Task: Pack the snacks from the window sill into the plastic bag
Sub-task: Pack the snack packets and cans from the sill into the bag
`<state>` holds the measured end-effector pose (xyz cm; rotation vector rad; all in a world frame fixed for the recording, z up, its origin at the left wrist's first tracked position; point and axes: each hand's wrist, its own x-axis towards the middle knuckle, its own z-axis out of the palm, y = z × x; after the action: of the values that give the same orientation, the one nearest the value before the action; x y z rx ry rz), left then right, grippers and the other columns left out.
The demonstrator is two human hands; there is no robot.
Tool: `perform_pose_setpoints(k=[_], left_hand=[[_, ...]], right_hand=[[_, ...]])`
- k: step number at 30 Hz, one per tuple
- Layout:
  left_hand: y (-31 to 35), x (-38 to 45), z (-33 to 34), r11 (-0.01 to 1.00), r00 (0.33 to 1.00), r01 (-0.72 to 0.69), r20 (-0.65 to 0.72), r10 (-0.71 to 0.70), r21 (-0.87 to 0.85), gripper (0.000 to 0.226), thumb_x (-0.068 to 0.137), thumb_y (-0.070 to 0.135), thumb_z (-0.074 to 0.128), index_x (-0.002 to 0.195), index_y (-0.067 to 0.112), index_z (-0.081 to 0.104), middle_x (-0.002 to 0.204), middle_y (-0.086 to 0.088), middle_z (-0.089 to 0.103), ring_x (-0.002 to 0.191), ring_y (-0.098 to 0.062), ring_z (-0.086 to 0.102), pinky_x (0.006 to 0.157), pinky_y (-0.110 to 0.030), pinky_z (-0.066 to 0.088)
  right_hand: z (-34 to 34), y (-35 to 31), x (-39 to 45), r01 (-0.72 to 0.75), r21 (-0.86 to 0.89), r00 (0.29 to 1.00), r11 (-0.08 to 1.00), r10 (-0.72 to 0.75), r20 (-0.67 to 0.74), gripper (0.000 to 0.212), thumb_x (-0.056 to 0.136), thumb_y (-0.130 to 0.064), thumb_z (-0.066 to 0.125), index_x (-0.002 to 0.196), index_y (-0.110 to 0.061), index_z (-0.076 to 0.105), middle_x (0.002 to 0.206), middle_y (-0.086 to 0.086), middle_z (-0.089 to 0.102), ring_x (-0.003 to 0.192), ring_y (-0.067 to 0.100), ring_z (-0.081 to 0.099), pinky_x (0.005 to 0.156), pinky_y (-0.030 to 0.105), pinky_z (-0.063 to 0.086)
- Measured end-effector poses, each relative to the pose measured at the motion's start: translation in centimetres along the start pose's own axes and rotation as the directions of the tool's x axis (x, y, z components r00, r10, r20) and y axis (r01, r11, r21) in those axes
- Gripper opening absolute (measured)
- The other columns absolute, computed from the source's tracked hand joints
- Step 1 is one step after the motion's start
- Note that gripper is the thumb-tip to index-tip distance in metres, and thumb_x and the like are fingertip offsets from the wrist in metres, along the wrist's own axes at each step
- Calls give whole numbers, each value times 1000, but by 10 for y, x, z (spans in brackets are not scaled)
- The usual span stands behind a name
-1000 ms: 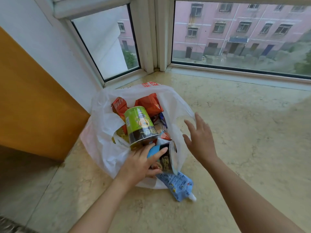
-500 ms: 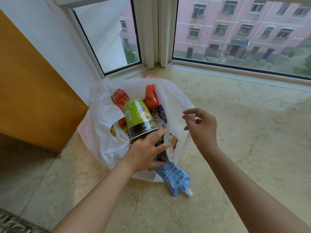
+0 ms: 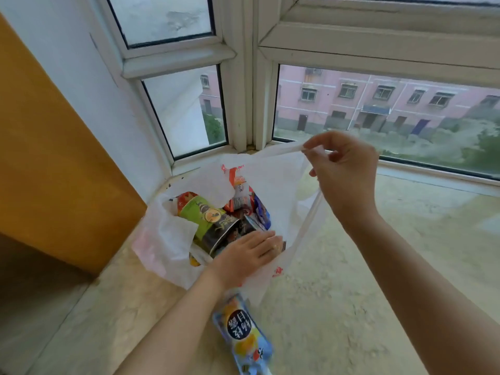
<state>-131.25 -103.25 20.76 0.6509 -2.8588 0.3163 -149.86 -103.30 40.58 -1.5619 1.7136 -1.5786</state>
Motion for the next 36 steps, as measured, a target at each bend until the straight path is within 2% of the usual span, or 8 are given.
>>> perform_pose_setpoints(k=[5, 7, 10, 13, 19, 25, 30, 36], left_hand=[[22, -26, 2, 966, 979, 129, -124, -160, -226, 36, 94, 13, 47, 129, 13, 43, 136, -7, 44, 126, -22, 45, 106, -33, 41], [30, -55, 13, 988, 993, -40, -113, 23, -151, 25, 98, 19, 43, 123, 17, 41, 130, -6, 42, 118, -22, 47, 101, -34, 41], [31, -90, 32, 961, 943, -256, 192, 272, -107, 36, 87, 38, 63, 119, 29, 49, 127, 5, 54, 114, -15, 57, 101, -30, 37], [23, -90, 32, 966, 810, -186, 528, 253, -178, 64, 62, 63, 76, 119, 39, 63, 123, 16, 63, 117, -5, 58, 100, -24, 40], [22, -75, 34, 969, 716, -225, 656, 238, -106, 68, 64, 68, 70, 124, 37, 62, 130, 16, 60, 124, -4, 52, 100, -20, 41], [30, -69, 38, 982, 748, -184, 640, 175, -53, 39, 81, 38, 66, 116, 21, 60, 123, 5, 62, 123, -18, 50, 104, -28, 37], [36, -71, 42, 984, 756, -179, 639, 143, -9, 30, 90, 13, 51, 120, 9, 53, 136, -6, 51, 133, -27, 36, 114, -36, 24], [30, -79, 28, 986, 940, -45, 328, 97, -161, 26, 68, 25, 77, 91, 27, 65, 88, 13, 66, 83, -8, 61, 82, -19, 45]], right_hand=[[-2, 13, -5, -55, 38, 998, 998, 55, 4, 12, 87, -8, 65, 84, -19, 69, 84, -1, 70, 61, 15, 66, 50, 15, 47], [-3, 18, -7, -70, 39, 998, 997, 70, 5, 13, 88, -8, 65, 84, -19, 70, 84, -1, 70, 59, 11, 65, 50, 14, 46], [-1, 22, -11, -70, 33, 998, 997, 69, 11, 11, 88, -9, 65, 85, -19, 70, 84, -2, 70, 59, 7, 65, 50, 14, 47], [2, 23, -14, -57, 42, 998, 998, 56, 8, 12, 88, -9, 64, 84, -18, 70, 83, -4, 70, 58, 6, 65, 51, 17, 49], [2, 30, -21, -39, 33, 999, 999, 39, 3, 18, 86, -3, 61, 81, -18, 70, 76, -8, 68, 60, 11, 66, 53, 27, 53], [-1, 39, -31, 79, -173, 996, 982, -73, 42, 22, 84, -16, 69, 105, -21, 68, 96, -4, 71, 77, 7, 65, 67, 19, 51], [-4, 57, -45, 380, -606, 920, 699, -351, 173, 36, 81, -16, 70, 116, -17, 65, 117, 14, 62, 96, 31, 62, 68, 39, 55], [-3, 75, -67, 436, -684, 900, 586, -304, 313, 49, 79, -16, 71, 127, -15, 60, 148, 25, 35, 133, 44, 37, 104, 57, 38]])
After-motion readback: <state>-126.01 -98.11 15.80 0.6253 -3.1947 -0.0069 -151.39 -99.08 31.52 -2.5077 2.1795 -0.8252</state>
